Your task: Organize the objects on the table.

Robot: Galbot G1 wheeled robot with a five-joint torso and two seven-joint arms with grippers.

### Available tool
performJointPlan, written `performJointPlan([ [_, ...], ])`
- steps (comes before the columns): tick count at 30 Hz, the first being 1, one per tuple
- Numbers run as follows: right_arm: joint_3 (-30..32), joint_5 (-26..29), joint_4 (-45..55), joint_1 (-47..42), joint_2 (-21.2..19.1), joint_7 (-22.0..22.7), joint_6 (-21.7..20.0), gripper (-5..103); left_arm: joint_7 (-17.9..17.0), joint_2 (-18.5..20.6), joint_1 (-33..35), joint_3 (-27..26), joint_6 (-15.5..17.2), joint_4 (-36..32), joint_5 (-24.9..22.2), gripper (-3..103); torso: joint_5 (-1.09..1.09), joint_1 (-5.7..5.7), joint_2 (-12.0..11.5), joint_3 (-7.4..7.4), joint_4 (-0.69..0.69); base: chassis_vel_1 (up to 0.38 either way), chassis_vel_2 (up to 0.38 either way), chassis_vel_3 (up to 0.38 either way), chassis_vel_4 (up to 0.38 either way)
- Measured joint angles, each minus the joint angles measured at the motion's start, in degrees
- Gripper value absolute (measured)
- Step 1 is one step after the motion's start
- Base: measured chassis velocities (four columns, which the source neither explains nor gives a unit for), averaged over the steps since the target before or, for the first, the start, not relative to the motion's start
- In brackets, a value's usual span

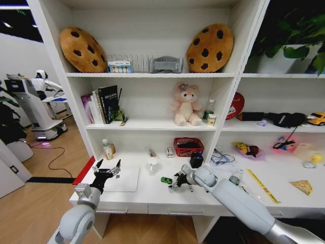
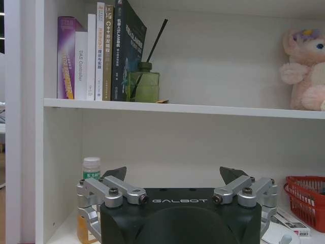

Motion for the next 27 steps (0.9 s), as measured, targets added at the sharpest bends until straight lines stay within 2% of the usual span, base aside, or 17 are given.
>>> performJointPlan([
  [6,-0.27,0.5,-1.04,0.31,1.0,0.04,1.19,85,0.0,0.0,0.0,0.0,0.0,0.0,0.0,100,-0.01,0.0,0.0,0.0,0.0,0.0,0.0,0.0,0.0],
  [11,-1.14,1.63,-2.15,1.08,2.37,1.0,2.68,89,0.0,0.0,0.0,0.0,0.0,0.0,0.0,100,0.0,0.0,0.0,0.0,0.01,0.0,0.0,0.0,0.0],
  [18,-1.62,2.25,-2.27,1.53,3.45,2.24,2.47,90,0.0,0.0,0.0,0.0,0.0,0.0,0.0,100,0.0,0.0,0.0,0.0,0.01,0.0,0.0,0.0,0.0],
  [26,-1.08,2.51,-3.01,1.39,3.69,2.5,2.29,82,0.0,0.0,0.0,0.0,0.0,0.0,0.0,100,0.0,0.0,0.0,0.0,0.01,0.0,0.0,0.0,0.0],
  [27,-0.91,3.21,-3.28,1.33,3.77,2.7,2.25,78,0.0,0.0,0.0,0.0,0.0,0.0,0.0,100,0.0,0.0,0.0,0.0,0.0,0.0,0.0,0.0,0.0],
])
